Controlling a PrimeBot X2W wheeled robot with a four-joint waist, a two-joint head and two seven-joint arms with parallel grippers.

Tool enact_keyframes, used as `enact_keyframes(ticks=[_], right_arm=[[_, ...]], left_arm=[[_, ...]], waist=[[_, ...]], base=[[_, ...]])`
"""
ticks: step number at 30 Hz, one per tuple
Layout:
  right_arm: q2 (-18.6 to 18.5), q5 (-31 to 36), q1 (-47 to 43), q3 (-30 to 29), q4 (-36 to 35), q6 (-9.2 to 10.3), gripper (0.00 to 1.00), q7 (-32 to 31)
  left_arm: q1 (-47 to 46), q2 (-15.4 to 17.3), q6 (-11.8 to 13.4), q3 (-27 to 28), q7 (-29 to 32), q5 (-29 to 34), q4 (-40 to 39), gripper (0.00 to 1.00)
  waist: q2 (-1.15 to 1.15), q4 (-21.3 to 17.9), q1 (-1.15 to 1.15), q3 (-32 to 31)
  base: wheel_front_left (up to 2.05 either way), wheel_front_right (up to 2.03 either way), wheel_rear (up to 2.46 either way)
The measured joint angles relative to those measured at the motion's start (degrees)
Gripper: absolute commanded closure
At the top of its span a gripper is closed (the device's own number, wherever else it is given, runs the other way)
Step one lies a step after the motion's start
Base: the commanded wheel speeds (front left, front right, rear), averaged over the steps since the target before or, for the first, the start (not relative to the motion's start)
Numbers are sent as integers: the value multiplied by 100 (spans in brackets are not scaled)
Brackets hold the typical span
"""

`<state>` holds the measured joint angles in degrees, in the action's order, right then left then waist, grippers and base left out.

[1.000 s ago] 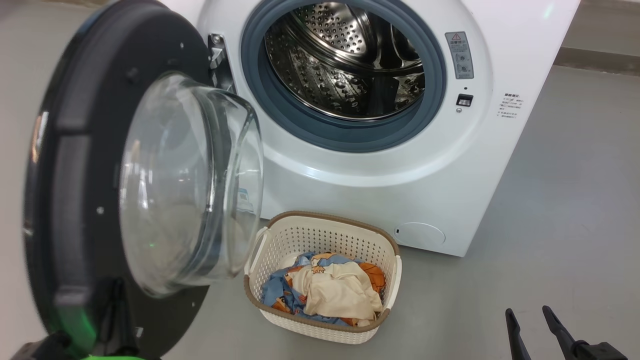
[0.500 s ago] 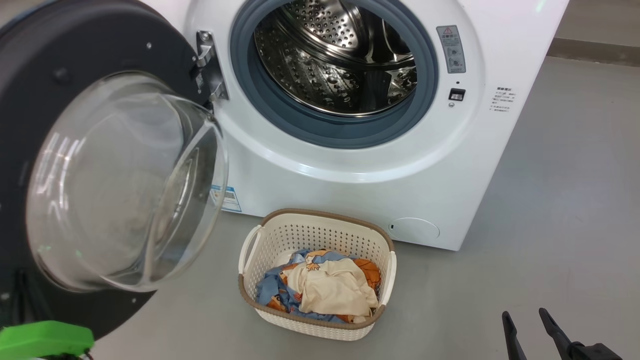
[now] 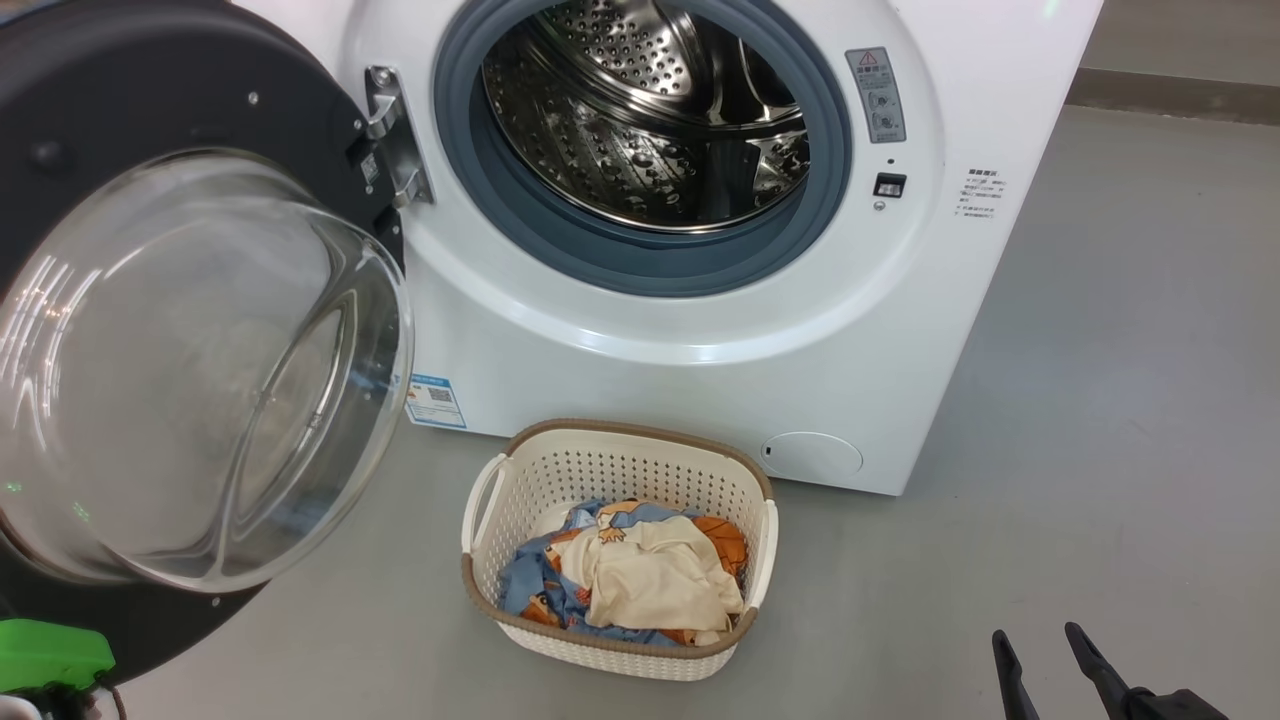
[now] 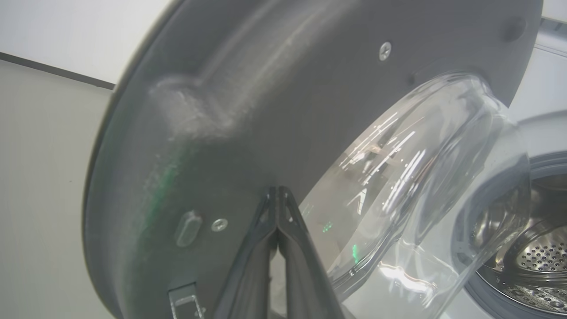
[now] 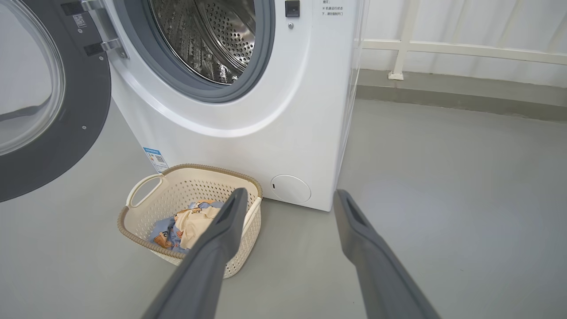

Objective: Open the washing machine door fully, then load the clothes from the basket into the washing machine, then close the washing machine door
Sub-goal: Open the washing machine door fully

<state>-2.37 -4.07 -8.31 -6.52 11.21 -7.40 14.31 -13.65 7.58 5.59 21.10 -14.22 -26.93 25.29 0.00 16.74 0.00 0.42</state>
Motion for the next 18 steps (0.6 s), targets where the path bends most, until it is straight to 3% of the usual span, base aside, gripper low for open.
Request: enact_keyframes(ticks=[6,12,13,16,17,18], right_arm=[[0,0,1,-3,0,0,0,0],[2,-1,3,5,9,0,0,0],[3,-1,4,8,10,0,0,0],[4,-1,9,13,13,0,0,0],[5,-1,10,14,13,0,0,0],[7,-1,14,18,15,0,0,0]], left_arm=[[-52,-282,-257,389,-12,275,-335,100],[7,-534,-587,592,-44,421,-1277,100],[62,-548,-646,605,-47,427,-1475,82],[261,-578,-751,611,-48,448,-1969,14],[333,-586,-791,586,-48,447,-2107,0],[400,-595,-798,541,-49,445,-2223,0]], waist=[[0,-19,0,16],[0,-14,0,37],[0,-15,0,46],[0,-23,0,68],[0,-29,0,75],[0,-39,0,81]], base=[[0,0,0],[0,0,0],[0,0,0],[0,0,0],[0,0,0],[0,0,0]])
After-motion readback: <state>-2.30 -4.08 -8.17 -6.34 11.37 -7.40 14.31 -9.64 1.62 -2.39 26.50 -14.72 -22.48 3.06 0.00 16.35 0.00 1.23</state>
